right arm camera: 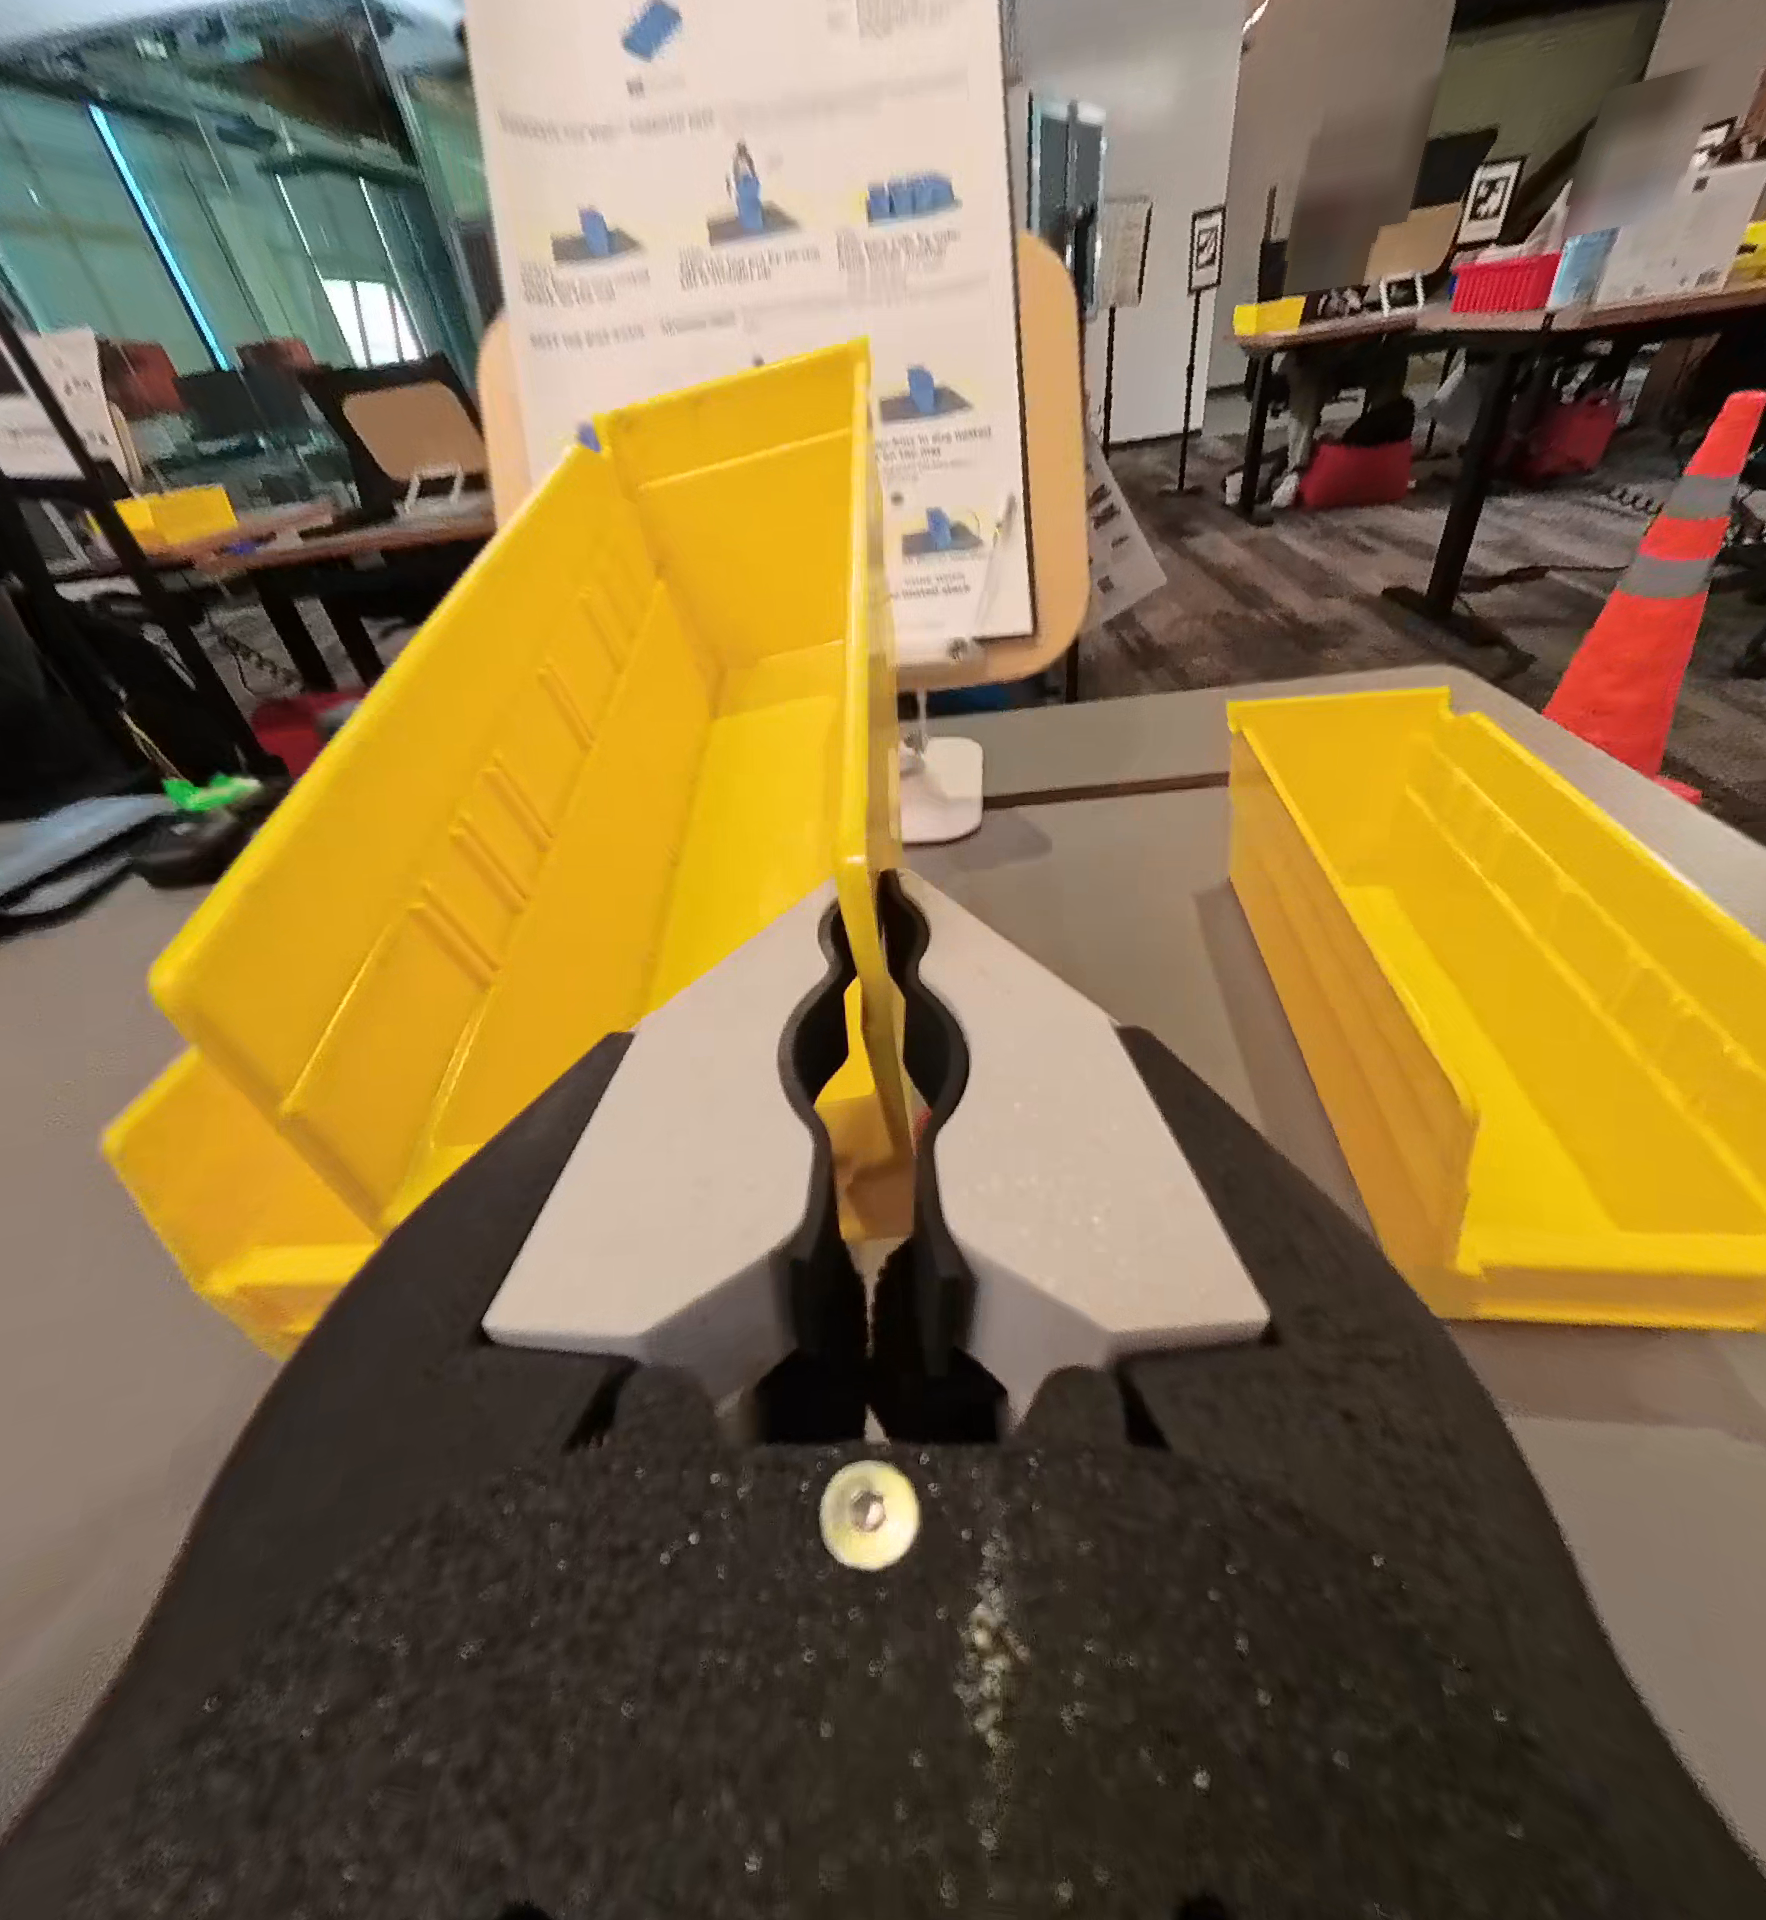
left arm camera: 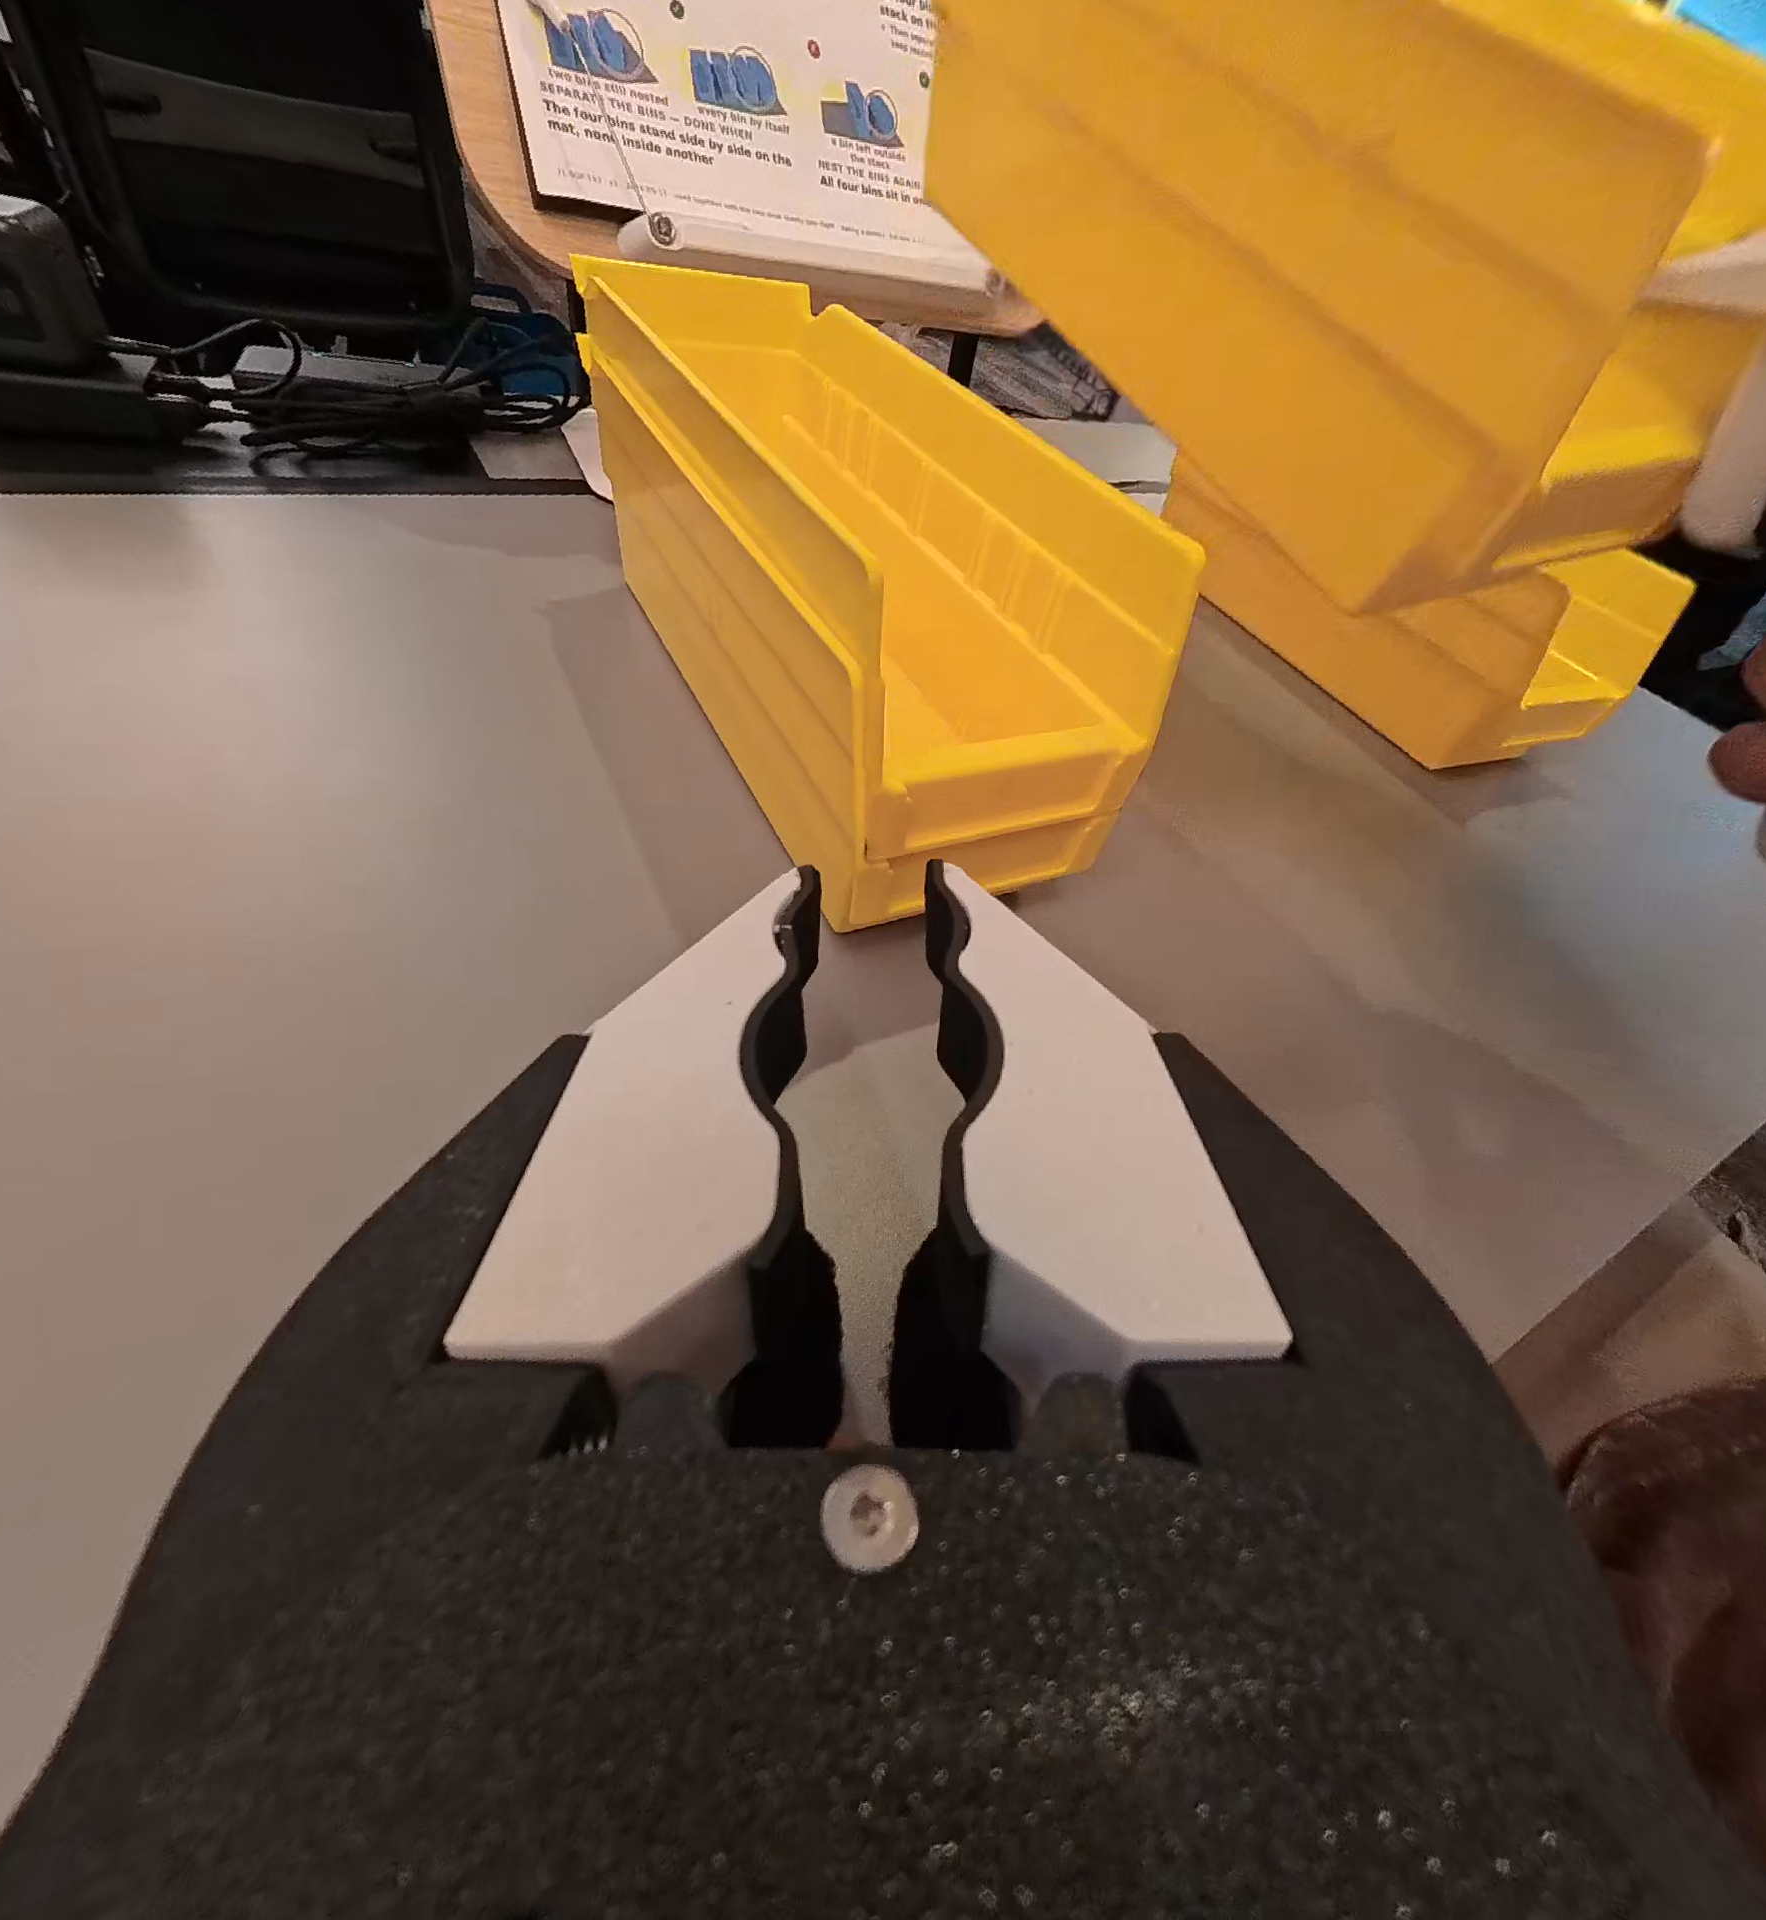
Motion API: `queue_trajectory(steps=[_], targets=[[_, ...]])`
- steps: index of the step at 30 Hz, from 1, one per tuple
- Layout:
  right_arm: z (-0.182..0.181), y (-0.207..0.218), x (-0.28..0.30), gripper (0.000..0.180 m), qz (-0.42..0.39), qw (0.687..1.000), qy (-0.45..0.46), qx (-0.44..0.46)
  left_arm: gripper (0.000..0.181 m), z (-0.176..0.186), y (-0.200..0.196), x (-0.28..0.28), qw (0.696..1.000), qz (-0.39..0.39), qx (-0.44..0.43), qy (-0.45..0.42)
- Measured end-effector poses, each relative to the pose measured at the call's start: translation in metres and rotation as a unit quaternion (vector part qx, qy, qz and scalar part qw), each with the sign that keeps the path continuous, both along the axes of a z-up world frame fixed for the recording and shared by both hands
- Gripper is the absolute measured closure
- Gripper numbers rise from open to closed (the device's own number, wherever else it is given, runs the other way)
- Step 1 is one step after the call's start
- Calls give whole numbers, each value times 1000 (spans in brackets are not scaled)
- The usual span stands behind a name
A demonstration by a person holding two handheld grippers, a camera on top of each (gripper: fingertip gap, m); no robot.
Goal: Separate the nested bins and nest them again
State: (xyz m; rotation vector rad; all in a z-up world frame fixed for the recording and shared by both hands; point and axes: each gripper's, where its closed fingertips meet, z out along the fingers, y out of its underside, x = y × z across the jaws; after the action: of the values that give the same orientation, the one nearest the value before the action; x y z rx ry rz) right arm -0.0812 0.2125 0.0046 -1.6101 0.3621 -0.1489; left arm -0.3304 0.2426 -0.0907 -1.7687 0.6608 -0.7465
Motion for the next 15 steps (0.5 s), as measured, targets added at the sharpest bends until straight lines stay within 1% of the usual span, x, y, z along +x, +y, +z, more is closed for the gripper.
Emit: queue_trajectory(steps=[3,6,8,9,11,15], targets=[[13,9,-26,178,1,1000,12,10,163,0,0,-1,1000,2,0,0],[9,31,-53,177,8,999,32,4,164,1,-1,-1,1000,1,0,-2],[1,46,-70,176,17,998,68,0,164,1,-1,-1,1000,0,1,-2],[3,52,-77,176,24,996,81,12,164,1,-1,-2,1000,0,1,-1],[5,61,-85,176,12,997,71,8,164,0,-1,-3,1000,2,2,0],[3,73,-97,176,25,996,83,4,164,0,0,-5,1000,3,-2,-5]])
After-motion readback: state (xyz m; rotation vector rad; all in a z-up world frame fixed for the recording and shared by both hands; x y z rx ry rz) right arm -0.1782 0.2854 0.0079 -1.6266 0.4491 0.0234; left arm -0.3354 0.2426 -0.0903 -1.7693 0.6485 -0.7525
